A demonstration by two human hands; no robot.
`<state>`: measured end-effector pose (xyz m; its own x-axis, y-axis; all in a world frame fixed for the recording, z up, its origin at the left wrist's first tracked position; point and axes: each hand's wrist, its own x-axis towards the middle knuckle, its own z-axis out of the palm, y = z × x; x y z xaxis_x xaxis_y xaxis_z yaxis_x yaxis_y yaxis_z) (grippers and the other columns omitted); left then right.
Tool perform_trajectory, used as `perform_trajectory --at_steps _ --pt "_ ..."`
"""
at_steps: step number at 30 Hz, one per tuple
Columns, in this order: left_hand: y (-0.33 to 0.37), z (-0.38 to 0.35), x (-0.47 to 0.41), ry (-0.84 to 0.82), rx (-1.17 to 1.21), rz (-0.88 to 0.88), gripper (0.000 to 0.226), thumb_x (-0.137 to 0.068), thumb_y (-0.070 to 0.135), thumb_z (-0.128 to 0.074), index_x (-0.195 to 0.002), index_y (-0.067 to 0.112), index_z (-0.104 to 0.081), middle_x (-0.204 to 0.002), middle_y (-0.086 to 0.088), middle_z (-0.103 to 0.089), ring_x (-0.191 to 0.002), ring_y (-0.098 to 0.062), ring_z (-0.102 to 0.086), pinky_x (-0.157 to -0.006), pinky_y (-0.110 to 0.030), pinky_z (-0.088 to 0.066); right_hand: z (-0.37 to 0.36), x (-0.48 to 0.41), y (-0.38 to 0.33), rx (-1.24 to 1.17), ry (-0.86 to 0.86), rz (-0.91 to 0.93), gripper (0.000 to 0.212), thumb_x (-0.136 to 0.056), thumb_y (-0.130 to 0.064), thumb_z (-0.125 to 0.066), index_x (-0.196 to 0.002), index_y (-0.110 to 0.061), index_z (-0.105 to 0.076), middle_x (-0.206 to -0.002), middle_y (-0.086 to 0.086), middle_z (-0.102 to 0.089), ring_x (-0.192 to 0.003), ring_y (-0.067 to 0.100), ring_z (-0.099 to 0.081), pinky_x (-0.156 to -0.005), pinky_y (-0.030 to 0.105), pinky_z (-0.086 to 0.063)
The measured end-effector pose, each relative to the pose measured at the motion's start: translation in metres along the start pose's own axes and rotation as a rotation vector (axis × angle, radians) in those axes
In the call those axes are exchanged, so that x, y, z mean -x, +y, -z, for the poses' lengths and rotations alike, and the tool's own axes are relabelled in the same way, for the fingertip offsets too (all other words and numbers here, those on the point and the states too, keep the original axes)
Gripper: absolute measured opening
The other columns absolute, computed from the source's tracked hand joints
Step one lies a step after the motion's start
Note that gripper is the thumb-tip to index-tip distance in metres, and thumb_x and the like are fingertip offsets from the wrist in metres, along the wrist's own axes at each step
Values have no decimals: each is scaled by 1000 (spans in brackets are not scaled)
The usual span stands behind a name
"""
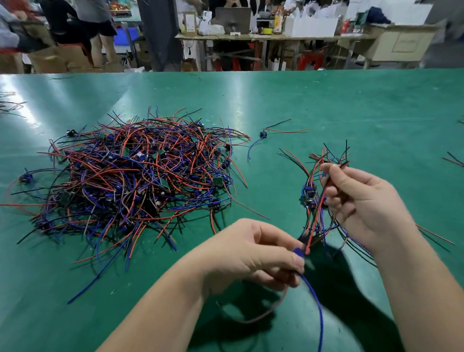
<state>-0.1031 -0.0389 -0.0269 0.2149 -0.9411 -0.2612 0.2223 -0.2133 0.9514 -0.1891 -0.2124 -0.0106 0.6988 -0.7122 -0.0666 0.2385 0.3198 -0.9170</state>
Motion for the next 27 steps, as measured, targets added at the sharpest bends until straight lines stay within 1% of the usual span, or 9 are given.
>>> perform_trajectory --at_steps 6,9,11,13,15,17,20,24,27 --pt "-6 2 2 -122 -105 41 15 -75 8 -72 -81 21 -75 -75 -2 -72 -66 -13 -69 -63 -22 -55 1 -5 4 -41 150 -38 11 -90 -16 -60 -85 -12 -69 -49 1 -50 -34 2 -40 -32 10 -27" --pt "-5 -1 0 -22 -73 -101 15 -71 12 -74 -80 24 -74 -77 -2 -73 -64 -10 -67 -58 -20 -53 5 -8 3 -147 124 -88 27 -100 -31 -42 -96 -16 -65 -59 4 -65 -39 5 -49 -35 11 -35" --pt "-3 0 -5 66 70 -213 16 -71 12 -72 -77 26 -73 -85 -4 -74 -65 -11 -67 -58 -23 -55 4 -8 8 -110 58 -164 23 -100 -29 -41 -104 -17 -60 -74 7 -70 -42 9 -56 -36 13 -40" --pt "1 2 -8 114 265 -293 15 -72 9 -69 -76 23 -71 -88 -7 -74 -66 -13 -69 -56 -25 -56 2 -5 15 27 -74 -210 18 -92 -14 -55 -110 -15 -59 -78 9 -70 -47 13 -58 -38 17 -43" --pt "2 3 -9 167 448 -363 14 -71 8 -67 -76 21 -67 -86 -7 -73 -67 -16 -70 -53 -24 -55 -2 3 21 201 -302 -243 33 -73 -9 -70 -105 -16 -67 -81 11 -69 -51 14 -57 -44 18 -44" --pt "1 3 -10 255 506 -418 16 -70 12 -68 -82 18 -60 -82 -4 -72 -66 -15 -70 -51 -22 -53 -8 11 25 318 -497 -229 34 -63 -10 -77 -95 -17 -73 -85 15 -65 -54 13 -54 -48 19 -43" --pt "-2 0 -14 490 247 -535 28 -63 21 -76 -81 16 -56 -66 7 -67 -60 -7 -62 -53 -18 -50 -18 17 31 226 -562 -128 32 -63 -5 -81 -94 -11 -75 -74 6 -63 -53 9 -51 -51 17 -42" --pt "-7 -2 -15 672 -62 -728 27 -63 24 -83 -74 21 -58 -67 9 -62 -63 -5 -56 -63 -18 -45 -28 19 38 -49 -467 -130 57 -35 -36 -95 -84 -12 -78 -69 0 -68 -53 4 -54 -54 11 -46" --pt "-13 1 -16 776 -235 -717 32 -63 37 -85 -74 28 -57 -65 10 -59 -58 -6 -52 -58 -20 -42 -28 16 39 -172 -401 -135 61 -30 -38 -96 -80 -10 -78 -62 -1 -62 -53 3 -56 -55 11 -48"
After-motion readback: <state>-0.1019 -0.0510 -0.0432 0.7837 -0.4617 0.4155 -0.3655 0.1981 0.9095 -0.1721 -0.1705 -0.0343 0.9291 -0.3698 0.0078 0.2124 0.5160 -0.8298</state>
